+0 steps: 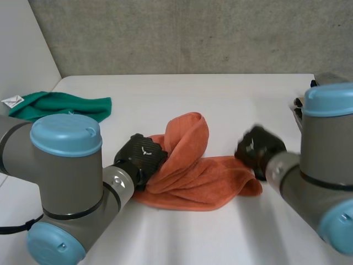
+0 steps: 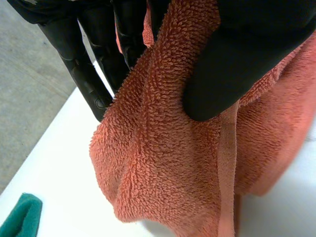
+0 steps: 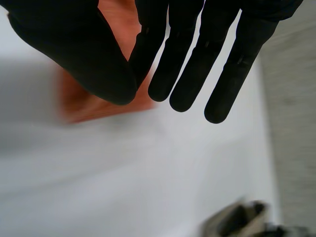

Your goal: Fold the laundry.

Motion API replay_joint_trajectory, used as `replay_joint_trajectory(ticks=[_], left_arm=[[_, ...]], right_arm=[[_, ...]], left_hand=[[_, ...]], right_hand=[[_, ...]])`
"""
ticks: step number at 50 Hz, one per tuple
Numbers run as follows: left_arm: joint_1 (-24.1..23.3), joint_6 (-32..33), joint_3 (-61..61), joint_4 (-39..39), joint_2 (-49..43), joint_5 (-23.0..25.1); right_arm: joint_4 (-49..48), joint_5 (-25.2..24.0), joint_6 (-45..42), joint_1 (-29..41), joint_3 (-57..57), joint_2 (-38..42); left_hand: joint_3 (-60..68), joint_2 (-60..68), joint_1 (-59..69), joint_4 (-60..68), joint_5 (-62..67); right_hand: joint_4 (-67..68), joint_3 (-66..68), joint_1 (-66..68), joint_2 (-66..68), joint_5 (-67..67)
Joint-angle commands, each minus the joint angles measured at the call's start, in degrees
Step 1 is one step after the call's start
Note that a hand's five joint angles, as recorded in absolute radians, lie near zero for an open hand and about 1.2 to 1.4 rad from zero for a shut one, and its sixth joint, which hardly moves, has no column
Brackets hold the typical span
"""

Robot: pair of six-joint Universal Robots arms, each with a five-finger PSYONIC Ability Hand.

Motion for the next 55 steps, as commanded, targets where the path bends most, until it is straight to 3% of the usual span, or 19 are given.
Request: replay_joint_trajectory(ticks=[1, 6, 9, 10, 12, 15, 21, 26, 28, 29, 32, 35, 40, 45, 49, 55], left_arm=[[-0.4, 0.0, -0.2, 3.2, -2.5, -0.1], [-1.0, 0.1, -0.8, 2.9, -3.1, -0.3], [-1.1, 0.1, -2.0, 2.9, -2.4, -0.2], [-1.1, 0.1, -2.3, 2.9, -2.2, -0.2], [-1.1, 0.1, -2.8, 2.9, -1.6, -0.2], [-1.1, 0.1, -3.5, 2.9, -0.6, -0.3], [-1.1, 0.1, -4.0, 3.0, -0.4, -0.4], [-0.7, 0.1, -3.9, 3.1, -0.4, -0.4], [-0.5, 0.1, -3.8, 3.1, -0.4, -0.4], [-0.5, 0.1, -3.7, 3.1, -0.3, -0.4], [0.0, 0.2, -3.5, 3.2, 0.6, -0.3], [0.8, 0.2, -3.1, 3.4, 2.0, -0.1], [1.9, 0.2, -1.0, 4.7, 7.1, -0.1], [2.1, 0.4, 2.0, 8.2, 13.2, -0.1], [2.5, 0.5, 5.0, 12.0, 18.1, -0.2], [2.7, 0.7, 7.4, 13.7, 22.2, 0.3]], right_arm=[[-1.5, -1.1, 5.0, 0.1, -1.7, -0.9], [-13.4, -3.6, 7.7, -0.2, -4.7, -0.9], [-17.7, -10.9, 7.7, -1.4, -7.0, -0.7], [-18.1, -15.9, 8.0, -2.6, -8.5, -0.3], [-18.1, -21.6, 8.4, -3.7, -10.4, 0.8], [-17.6, -30.5, 10.9, -4.7, -14.5, 6.3], [-14.4, -35.6, 14.3, -4.4, -21.3, 15.8], [-13.4, -37.1, 14.2, -4.0, -24.0, 22.1], [-13.5, -36.7, 14.2, -4.0, -24.1, 22.1], [-13.6, -36.2, 14.2, -4.0, -24.1, 21.7], [-14.1, -35.2, 14.3, -4.7, -24.1, 19.6], [-14.2, -30.9, 14.3, -6.1, -22.5, 14.4], [-13.6, -21.2, 13.2, -8.1, -16.9, 5.4], [-12.0, -12.0, 11.3, -8.1, -13.4, -9.6], [-8.1, -8.2, 10.9, -8.4, -13.8, -19.7], [-1.0, -6.1, 10.2, -7.3, -16.3, -21.2]], left_hand=[[12.0, 11.5, 14.9, 11.4, 15.6], [12.0, 11.5, 14.9, 11.4, 15.6], [12.0, 11.5, 14.9, 11.4, 15.6], [12.0, 11.5, 14.9, 11.4, 15.6], [12.0, 11.5, 14.9, 11.4, 15.6], [12.0, 11.5, 14.9, 11.4, 15.6], [11.7, 11.2, 14.6, 11.1, 15.2], [11.7, 11.2, 14.6, 11.1, 15.2], [11.8, 11.4, 14.7, 11.2, 15.4], [11.8, 11.4, 14.7, 11.2, 15.4], [12.0, 11.5, 14.9, 11.4, 15.6], [12.0, 11.5, 14.9, 11.4, 15.6], [12.0, 11.5, 14.9, 11.4, 15.6], [12.0, 11.5, 14.9, 11.4, 15.6], [12.0, 11.5, 14.9, 11.4, 15.6], [12.0, 11.5, 14.9, 11.4, 15.6]], right_hand=[[-30.5, -30.2, -26.6, -29.4, -29.2], [-48.7, -48.3, -44.8, -47.6, -47.4], [-51.4, -51.1, -47.5, -50.3, -50.1], [-53.1, -52.7, -49.2, -52.0, -51.8], [-53.1, -52.8, -49.2, -52.0, -51.8], [-52.4, -52.1, -48.5, -51.3, -51.1], [-50.1, -49.7, -46.2, -49.0, -48.8], [-31.5, -31.1, -27.6, -30.4, -30.2], [-13.4, -13.0, -9.4, -12.3, -12.0], [11.0, 11.4, 14.9, 12.1, 12.3], [11.3, 11.6, 15.2, 12.4, 12.6], [11.3, 11.6, 15.2, 12.4, 12.6], [11.3, 11.6, 15.2, 12.4, 12.6], [11.3, 11.6, 15.2, 12.4, 12.6], [11.3, 11.6, 15.2, 12.4, 12.6], [11.3, 11.6, 15.2, 12.4, 12.6]])
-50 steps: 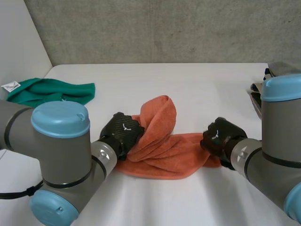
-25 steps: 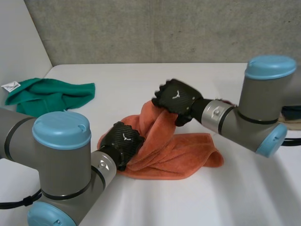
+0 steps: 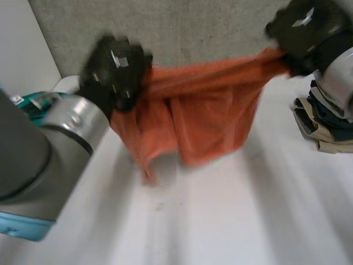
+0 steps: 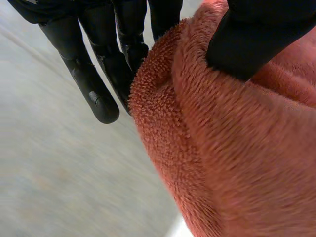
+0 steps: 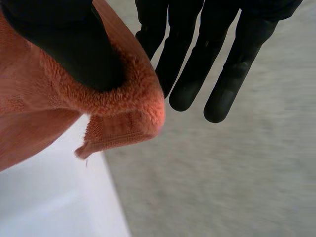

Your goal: Fold the laundry.

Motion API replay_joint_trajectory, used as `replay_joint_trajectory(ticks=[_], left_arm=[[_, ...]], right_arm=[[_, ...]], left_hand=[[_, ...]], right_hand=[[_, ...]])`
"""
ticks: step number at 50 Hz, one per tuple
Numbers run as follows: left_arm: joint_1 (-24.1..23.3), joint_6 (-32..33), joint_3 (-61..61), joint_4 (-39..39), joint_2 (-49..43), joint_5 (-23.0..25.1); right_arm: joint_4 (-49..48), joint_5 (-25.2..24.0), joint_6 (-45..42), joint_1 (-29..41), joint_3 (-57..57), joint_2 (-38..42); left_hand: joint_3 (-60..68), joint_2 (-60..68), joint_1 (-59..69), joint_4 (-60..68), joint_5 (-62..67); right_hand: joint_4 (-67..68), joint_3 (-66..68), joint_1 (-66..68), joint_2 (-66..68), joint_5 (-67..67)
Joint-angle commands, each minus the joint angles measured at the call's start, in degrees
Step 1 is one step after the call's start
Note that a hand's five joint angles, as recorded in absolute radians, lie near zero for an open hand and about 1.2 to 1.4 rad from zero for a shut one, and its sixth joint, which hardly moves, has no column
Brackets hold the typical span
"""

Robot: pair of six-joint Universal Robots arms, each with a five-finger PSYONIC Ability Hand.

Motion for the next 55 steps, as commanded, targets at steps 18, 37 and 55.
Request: replay_joint_trajectory(ticks=[18, 37, 55], left_arm=[[4.9, 2.8, 11.5, 4.1, -27.7, 2.1], [7.0, 2.8, 3.2, 9.4, -24.1, 5.3], [5.5, -11.6, -23.0, -6.4, -3.6, 4.0]], right_arm=[[-1.4, 10.4, -4.6, 8.3, -6.1, 23.9], [-15.5, 15.8, -4.7, 7.7, -2.2, 33.0], [-16.0, 15.5, -2.9, 6.1, 6.3, 30.5]], left_hand=[[11.9, 11.4, 14.9, 11.2, 14.0], [-56.3, -56.8, -53.4, -57.1, -54.3], [-39.4, -39.8, -36.4, -40.1, -37.3]], right_hand=[[11.2, 11.6, 15.7, 12.4, 14.6], [11.2, 11.6, 15.7, 12.4, 14.6], [11.2, 11.6, 15.7, 12.4, 14.6]])
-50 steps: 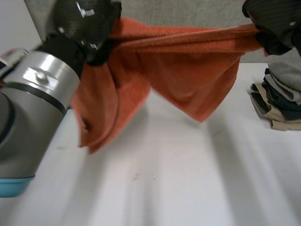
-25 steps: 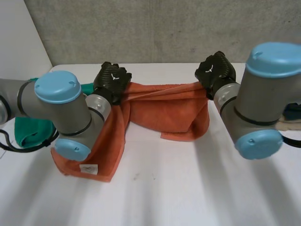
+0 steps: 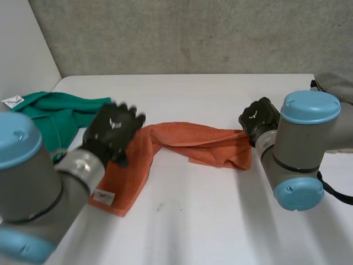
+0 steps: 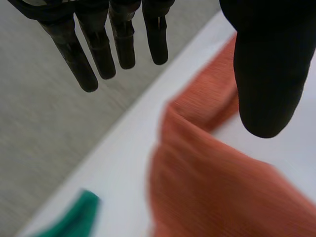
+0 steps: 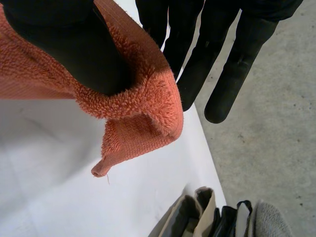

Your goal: Fold the laundry.

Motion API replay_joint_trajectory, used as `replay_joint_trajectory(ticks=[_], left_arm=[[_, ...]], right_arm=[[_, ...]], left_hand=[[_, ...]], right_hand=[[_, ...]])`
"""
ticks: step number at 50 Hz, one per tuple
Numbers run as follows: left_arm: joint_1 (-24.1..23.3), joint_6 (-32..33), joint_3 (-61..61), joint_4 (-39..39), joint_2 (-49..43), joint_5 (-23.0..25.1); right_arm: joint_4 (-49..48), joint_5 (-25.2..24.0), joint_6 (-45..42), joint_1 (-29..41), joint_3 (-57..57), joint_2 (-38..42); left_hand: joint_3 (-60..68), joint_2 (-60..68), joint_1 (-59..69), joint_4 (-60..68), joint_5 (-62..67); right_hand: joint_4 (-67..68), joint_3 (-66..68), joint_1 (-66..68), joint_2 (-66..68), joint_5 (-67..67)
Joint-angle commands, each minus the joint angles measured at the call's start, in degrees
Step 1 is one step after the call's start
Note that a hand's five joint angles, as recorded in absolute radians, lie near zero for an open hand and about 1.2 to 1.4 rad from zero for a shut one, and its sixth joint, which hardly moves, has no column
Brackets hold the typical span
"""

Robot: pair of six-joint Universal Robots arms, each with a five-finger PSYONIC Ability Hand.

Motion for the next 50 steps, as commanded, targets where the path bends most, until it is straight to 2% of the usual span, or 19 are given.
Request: replay_joint_trajectory(ticks=[1, 12, 23, 32, 41, 48, 50], left_arm=[[-0.6, -5.3, -6.6, -8.2, 1.4, -0.3], [0.1, -4.7, -10.5, -0.6, -5.5, -0.7], [0.6, -4.0, -10.3, 4.9, -9.7, -1.2], [1.0, -1.2, -10.3, 6.4, -11.3, -2.8], [2.9, -0.4, -9.9, 9.4, -11.7, -3.2], [4.5, 1.4, -9.0, 10.6, -12.6, -3.2], [4.8, 2.0, -8.5, 11.3, -12.9, -3.1]], right_arm=[[-0.2, -0.4, 2.0, -0.2, 2.9, -1.0], [-0.8, -0.6, 3.4, -0.1, 6.8, -1.0], [-1.8, -0.7, 3.4, -0.1, 8.5, -1.1], [-2.6, -0.7, 3.4, 0.1, 9.3, -1.1], [-2.6, -0.7, 3.4, 0.3, 9.5, -1.1], [-2.6, -0.8, 3.4, 0.3, 9.6, -1.3], [-2.6, -1.0, 3.4, 0.3, 9.7, -1.3]], left_hand=[[7.6, 7.4, 7.2, 7.4, 7.3], [3.1, 2.9, 2.6, 2.9, 2.8], [4.4, 4.2, 4.0, 4.2, 4.1], [5.6, 5.4, 5.1, 5.4, 5.3], [10.7, 10.5, 10.2, 10.5, 10.4], [19.1, 18.9, 18.6, 18.9, 18.8], [24.8, 24.6, 24.3, 24.5, 24.4]], right_hand=[[11.2, 11.6, 15.7, 12.4, 12.4], [11.2, 11.6, 15.7, 12.4, 12.4], [11.2, 11.6, 15.7, 12.4, 12.4], [11.2, 11.6, 15.7, 12.4, 12.4], [11.2, 11.6, 15.7, 12.4, 12.4], [11.2, 11.6, 15.7, 12.4, 12.4], [11.2, 11.6, 15.7, 12.4, 12.4]])
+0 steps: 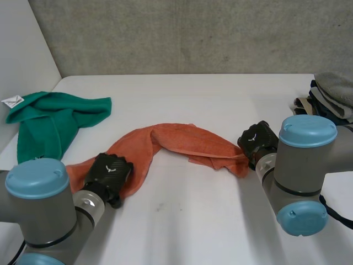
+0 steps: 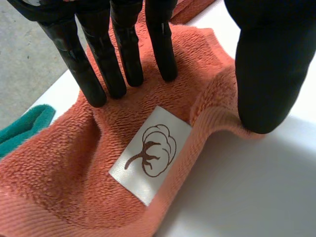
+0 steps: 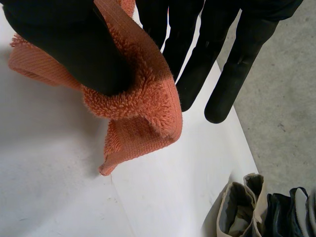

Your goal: Fold the laundry.

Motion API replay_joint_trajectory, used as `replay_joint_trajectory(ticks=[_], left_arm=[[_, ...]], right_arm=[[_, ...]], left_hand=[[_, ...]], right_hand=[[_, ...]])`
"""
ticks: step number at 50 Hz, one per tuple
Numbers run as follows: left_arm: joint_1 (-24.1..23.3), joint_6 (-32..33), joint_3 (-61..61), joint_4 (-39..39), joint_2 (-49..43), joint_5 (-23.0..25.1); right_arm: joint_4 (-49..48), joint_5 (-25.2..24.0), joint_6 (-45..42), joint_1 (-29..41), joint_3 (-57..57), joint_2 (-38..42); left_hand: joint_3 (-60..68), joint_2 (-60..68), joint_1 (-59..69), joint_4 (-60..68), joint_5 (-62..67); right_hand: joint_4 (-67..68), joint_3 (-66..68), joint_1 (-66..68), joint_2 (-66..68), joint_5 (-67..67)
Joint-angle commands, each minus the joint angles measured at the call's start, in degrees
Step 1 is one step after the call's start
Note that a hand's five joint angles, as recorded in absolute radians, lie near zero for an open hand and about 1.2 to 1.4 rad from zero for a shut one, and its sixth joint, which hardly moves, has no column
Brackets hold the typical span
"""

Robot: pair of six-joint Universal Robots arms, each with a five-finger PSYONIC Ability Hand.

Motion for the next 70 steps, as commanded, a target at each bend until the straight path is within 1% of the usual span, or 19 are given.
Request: replay_joint_trajectory(ticks=[1, 3, 8, 14, 21, 26, 29, 33, 36, 44, 49, 53, 54, 56, 60, 62, 64, 65, 70], left_arm=[[1.4, 1.8, 1.1, 1.7, -0.8, 0.1], [1.6, 2.0, 1.3, 2.5, -0.9, 0.1], [3.0, 2.9, 2.5, 5.1, -0.9, 0.2], [4.3, 3.5, 3.6, 4.8, 1.7, -0.1], [9.6, 2.6, 4.6, 2.6, 20.7, 0.6], [13.3, 1.1, 9.2, -5.3, 33.2, 2.2], [14.0, 0.2, 11.9, -10.8, 35.1, 4.4], [15.3, -1.7, 15.7, -18.8, 35.4, 8.4], [16.0, -1.8, 16.8, -20.1, 33.7, 8.7], [15.3, -1.4, 20.1, -19.4, 16.6, 8.9], [11.7, -1.4, 29.9, -16.1, 2.5, 7.3], [10.7, -1.3, 40.8, -9.9, -5.0, 3.7], [10.2, -1.2, 45.3, -5.8, -7.1, 3.0], [10.1, -1.3, 48.2, -1.8, -8.2, 3.0], [10.0, -1.4, 57.5, 15.1, -9.7, 2.2], [10.1, -1.5, 59.1, 19.0, -9.4, 2.1], [10.1, -2.0, 60.6, 23.4, -8.5, 1.3], [10.1, -2.0, 60.8, 24.1, -8.3, 0.9], [9.7, -3.2, 58.7, 22.6, -7.5, -0.1]], right_arm=[[0.0, -0.2, 0.0, 0.0, 0.1, -0.1], [0.0, -0.2, 0.0, 0.1, 0.1, 0.0], [0.0, -0.2, -0.1, 0.0, 0.1, -0.2], [0.8, 0.2, -0.6, -0.8, 0.0, -3.4], [11.1, -0.1, -5.8, -6.8, 0.2, -17.8], [19.4, -0.9, -9.1, -11.5, -3.0, -28.9], [22.8, -2.1, -10.3, -12.0, -6.8, -34.5], [26.6, -3.9, -10.6, -12.1, -9.8, -37.7], [29.7, -4.5, -10.7, -12.4, -10.6, -37.4], [30.3, -4.9, -10.6, -12.6, -11.7, -25.6], [25.6, -4.3, -9.9, -12.2, -16.7, -16.1], [16.4, -3.3, -10.3, -11.9, -21.8, -10.4], [14.4, -3.1, -10.4, -11.9, -22.8, -9.6], [5.1, -2.7, -10.6, -11.9, -26.8, -7.4], [-9.8, -2.9, -10.7, -11.9, -31.0, -6.5], [-19.1, -3.0, -10.7, -11.9, -31.5, -6.8], [-23.6, -3.0, -10.6, -11.9, -31.4, -7.1], [-26.9, -3.0, -10.6, -11.8, -30.9, -7.6], [-27.0, -3.3, -10.0, -11.7, -27.6, -8.2]], left_hand=[[15.0, 15.0, 14.5, 14.7, 15.0], [18.7, 18.7, 18.2, 18.4, 18.7], [47.5, 47.6, 47.1, 47.3, 47.6], [47.6, 47.7, 47.1, 47.3, 47.6], [47.6, 47.7, 47.1, 47.3, 47.6], [47.6, 47.7, 47.1, 47.3, 47.6], [47.6, 47.7, 47.1, 47.3, 47.6], [47.6, 47.7, 47.1, 47.3, 47.6], [47.6, 47.7, 47.1, 47.3, 47.6], [47.6, 47.7, 47.1, 47.3, 47.6], [47.6, 47.7, 47.1, 47.3, 47.6], [47.6, 47.7, 47.1, 47.3, 47.6], [47.6, 47.7, 47.1, 47.3, 47.6], [47.6, 47.7, 47.1, 47.3, 47.6], [47.6, 47.7, 47.1, 47.3, 47.6], [47.6, 47.7, 47.1, 47.3, 47.6], [47.6, 47.7, 47.1, 47.3, 47.6], [47.6, 47.7, 47.1, 47.3, 47.6], [47.6, 47.7, 47.1, 47.3, 47.6]], right_hand=[[11.2, 11.6, 15.7, 12.4, 12.4], [11.2, 11.6, 15.7, 12.4, 12.4], [11.2, 11.6, 15.7, 12.4, 12.4], [11.2, 11.6, 15.7, 12.4, 12.4], [11.2, 11.6, 15.7, 12.4, 12.4], [11.2, 11.6, 15.7, 12.4, 12.4], [11.2, 11.6, 15.7, 12.4, 12.4], [11.2, 11.6, 15.7, 12.4, 12.4], [11.2, 11.6, 15.7, 12.4, 12.4], [11.2, 11.6, 15.7, 12.4, 12.4], [11.2, 11.6, 15.7, 12.4, 12.4], [11.2, 11.6, 15.7, 12.4, 12.4], [11.2, 11.6, 15.7, 12.4, 12.4], [11.2, 11.6, 15.7, 12.4, 12.4], [11.2, 11.6, 15.7, 12.4, 12.4], [11.2, 11.6, 15.7, 12.4, 12.4], [11.2, 11.6, 15.7, 12.4, 12.4], [11.2, 11.6, 15.7, 12.4, 12.4], [11.2, 11.6, 15.7, 12.4, 12.4]])
